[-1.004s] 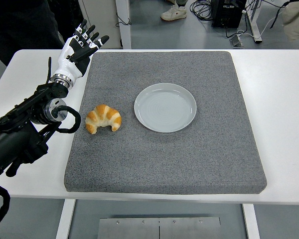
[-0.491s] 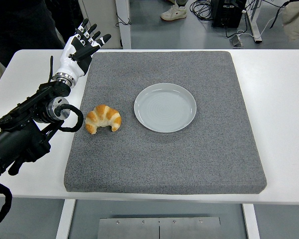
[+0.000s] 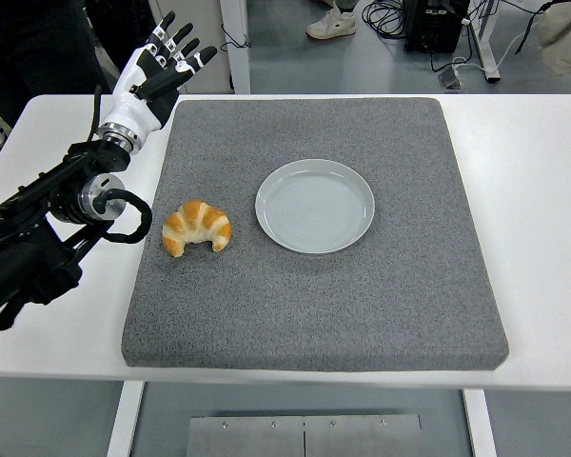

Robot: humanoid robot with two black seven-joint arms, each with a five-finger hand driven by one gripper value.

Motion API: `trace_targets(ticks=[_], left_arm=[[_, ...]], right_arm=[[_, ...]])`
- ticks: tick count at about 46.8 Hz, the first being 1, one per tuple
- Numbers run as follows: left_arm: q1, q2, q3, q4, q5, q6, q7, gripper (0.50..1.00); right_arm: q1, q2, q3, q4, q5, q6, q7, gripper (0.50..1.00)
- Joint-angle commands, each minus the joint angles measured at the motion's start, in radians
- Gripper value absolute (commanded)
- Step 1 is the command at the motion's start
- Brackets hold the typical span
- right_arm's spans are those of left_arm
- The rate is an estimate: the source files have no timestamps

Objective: Place the bread on the plate

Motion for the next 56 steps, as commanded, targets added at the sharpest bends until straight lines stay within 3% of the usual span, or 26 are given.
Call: trace_targets(ticks=[1,8,17,24,28,41,56], left_arm=[[-0.025,0.079,0.081,-0.123,0.0,0.051,0.048,0.965],[-0.107,0.227,0.232,-0.272,-0.001,0.071,0.138,0.965],[-0.283,0.386,0.5,-0.363,0.014,0.061,0.241,0.963],[-0.475,0.438,0.79,-0.406,0.049,0.026,0.244,0.963],[-0.533,0.44,0.875,-0.406,0.129,0.002,0.235,0.965],[-0.524,0.445,0.887,-0.412,0.468,-0.015,0.221,0.965],[-0.414,0.438,0.875,-0.413,0.634,0.011,0.12,0.965]], right_arm=[[0.0,0.0,-0.001,0.0,0.0,0.0,0.0,1.0],[-0.002,0.0,0.001,-0.002,0.0,0.0,0.0,1.0],[-0.002,0.0,-0.001,0.0,0.0,0.0,0.0,1.0],[0.0,0.0,-0.001,0.0,0.0,0.0,0.0,1.0],[-0.002,0.0,-0.001,0.0,0.0,-0.001,0.0,1.0],[0.0,0.0,-0.001,0.0,0.0,-0.001,0.0,1.0],[0.0,0.0,-0.001,-0.002,0.0,-0.001,0.0,1.0]])
